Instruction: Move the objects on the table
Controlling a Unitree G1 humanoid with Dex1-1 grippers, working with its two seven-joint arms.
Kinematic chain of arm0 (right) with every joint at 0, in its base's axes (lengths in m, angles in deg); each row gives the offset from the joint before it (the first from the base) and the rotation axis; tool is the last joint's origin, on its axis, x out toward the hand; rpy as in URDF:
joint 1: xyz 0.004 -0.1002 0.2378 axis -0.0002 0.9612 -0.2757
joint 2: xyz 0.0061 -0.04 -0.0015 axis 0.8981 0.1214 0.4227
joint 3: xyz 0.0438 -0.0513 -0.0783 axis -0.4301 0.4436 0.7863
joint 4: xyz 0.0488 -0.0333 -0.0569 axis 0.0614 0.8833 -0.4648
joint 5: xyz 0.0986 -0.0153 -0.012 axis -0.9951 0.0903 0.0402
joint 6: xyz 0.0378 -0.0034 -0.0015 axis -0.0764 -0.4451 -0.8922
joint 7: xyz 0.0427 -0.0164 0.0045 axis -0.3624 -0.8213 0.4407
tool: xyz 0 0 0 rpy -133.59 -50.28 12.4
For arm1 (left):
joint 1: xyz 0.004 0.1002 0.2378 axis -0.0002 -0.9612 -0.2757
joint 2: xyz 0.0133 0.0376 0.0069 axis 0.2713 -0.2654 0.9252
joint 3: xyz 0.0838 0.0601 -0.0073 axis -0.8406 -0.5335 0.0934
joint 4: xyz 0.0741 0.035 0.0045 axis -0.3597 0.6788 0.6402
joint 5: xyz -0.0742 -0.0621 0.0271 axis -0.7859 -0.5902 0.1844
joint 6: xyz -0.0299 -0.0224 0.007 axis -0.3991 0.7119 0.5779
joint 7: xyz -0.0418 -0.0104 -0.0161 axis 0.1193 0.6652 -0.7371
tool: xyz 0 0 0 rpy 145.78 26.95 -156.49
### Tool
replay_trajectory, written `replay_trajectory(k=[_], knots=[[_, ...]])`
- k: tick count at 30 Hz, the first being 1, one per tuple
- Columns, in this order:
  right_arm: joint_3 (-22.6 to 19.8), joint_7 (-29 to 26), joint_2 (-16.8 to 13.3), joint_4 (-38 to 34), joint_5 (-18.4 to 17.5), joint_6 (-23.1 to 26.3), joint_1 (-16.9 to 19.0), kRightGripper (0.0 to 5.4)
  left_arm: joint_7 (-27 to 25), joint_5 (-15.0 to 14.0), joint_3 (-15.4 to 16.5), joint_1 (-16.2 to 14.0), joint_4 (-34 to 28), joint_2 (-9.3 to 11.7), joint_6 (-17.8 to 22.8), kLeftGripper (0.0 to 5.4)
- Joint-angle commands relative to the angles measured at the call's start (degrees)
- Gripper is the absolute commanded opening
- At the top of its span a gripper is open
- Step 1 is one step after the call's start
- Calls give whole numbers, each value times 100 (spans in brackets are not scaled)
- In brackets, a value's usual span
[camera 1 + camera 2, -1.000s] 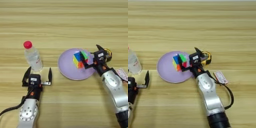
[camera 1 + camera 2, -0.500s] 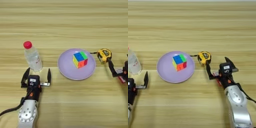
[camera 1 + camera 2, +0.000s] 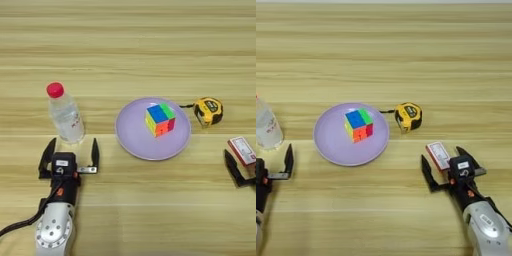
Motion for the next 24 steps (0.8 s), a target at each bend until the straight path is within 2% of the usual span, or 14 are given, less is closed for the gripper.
replay_trajectory(k=[1, 3, 12, 14, 24], knots=[[-45, -41, -76, 299, -4, -6, 27, 539, 68, -79, 94, 4, -44, -45, 25, 540], [-13, -67, -82, 373, 11, -22, 26, 539, 76, -109, 144, 12, -41, -53, 37, 540], [69, -39, -71, 560, 59, -3, 23, 442, 25, -133, 204, 21, -23, -76, 37, 540], [95, -158, -37, 549, -98, 191, 33, 418, 27, -133, 207, 23, -18, -78, 36, 540], [250, -287, -52, 334, -319, 788, 139, 301, 33, -138, 213, 14, -35, -77, 38, 540]])
